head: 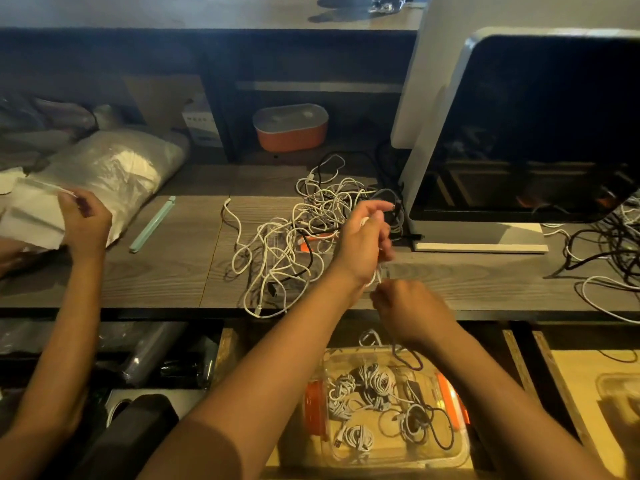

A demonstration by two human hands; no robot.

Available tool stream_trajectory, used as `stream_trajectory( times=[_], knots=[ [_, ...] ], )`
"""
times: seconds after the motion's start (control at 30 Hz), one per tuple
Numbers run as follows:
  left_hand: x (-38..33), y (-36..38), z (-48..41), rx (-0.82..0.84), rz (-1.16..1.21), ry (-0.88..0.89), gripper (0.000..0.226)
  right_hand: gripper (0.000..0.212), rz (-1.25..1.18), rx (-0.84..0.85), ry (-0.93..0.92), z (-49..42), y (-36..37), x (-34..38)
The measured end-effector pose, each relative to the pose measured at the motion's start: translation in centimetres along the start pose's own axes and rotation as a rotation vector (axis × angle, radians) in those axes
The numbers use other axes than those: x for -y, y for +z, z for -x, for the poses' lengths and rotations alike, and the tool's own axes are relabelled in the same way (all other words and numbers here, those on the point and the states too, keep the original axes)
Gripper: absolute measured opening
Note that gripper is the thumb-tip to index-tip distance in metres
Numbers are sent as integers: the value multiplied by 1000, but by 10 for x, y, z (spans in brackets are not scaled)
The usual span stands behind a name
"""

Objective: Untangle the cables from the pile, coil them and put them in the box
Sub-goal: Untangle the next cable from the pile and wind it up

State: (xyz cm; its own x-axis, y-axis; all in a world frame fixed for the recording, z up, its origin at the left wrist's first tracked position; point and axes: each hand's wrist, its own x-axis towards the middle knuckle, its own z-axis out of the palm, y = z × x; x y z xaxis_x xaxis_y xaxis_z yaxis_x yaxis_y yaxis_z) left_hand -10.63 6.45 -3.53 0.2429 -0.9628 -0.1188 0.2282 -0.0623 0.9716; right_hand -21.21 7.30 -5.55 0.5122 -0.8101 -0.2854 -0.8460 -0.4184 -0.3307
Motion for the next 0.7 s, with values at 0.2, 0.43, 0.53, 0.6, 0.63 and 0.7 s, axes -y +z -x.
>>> stream_trajectory(
  times=[0.2,0.43,0.53,0.6,0.63,0.7],
  knots=[
    [30,-29,-13,-234,-1025,460,19,23,164,26,-57,7,3,1],
    [51,-48,-8,-18,-1284,164,43,19,51,-199,35,4,-24,-22],
    [50,-50,2,139,-1223,130,60,15,-11,-272,58,5,-37,-29],
    [48,-45,9,201,-1272,132,59,16,-23,-329,81,4,-43,-31],
    [47,-43,11,205,-1301,129,57,17,-30,-359,96,3,-44,-33],
    [44,-39,13,199,-1335,127,51,17,-49,-412,108,2,-44,-35]
  ],
)
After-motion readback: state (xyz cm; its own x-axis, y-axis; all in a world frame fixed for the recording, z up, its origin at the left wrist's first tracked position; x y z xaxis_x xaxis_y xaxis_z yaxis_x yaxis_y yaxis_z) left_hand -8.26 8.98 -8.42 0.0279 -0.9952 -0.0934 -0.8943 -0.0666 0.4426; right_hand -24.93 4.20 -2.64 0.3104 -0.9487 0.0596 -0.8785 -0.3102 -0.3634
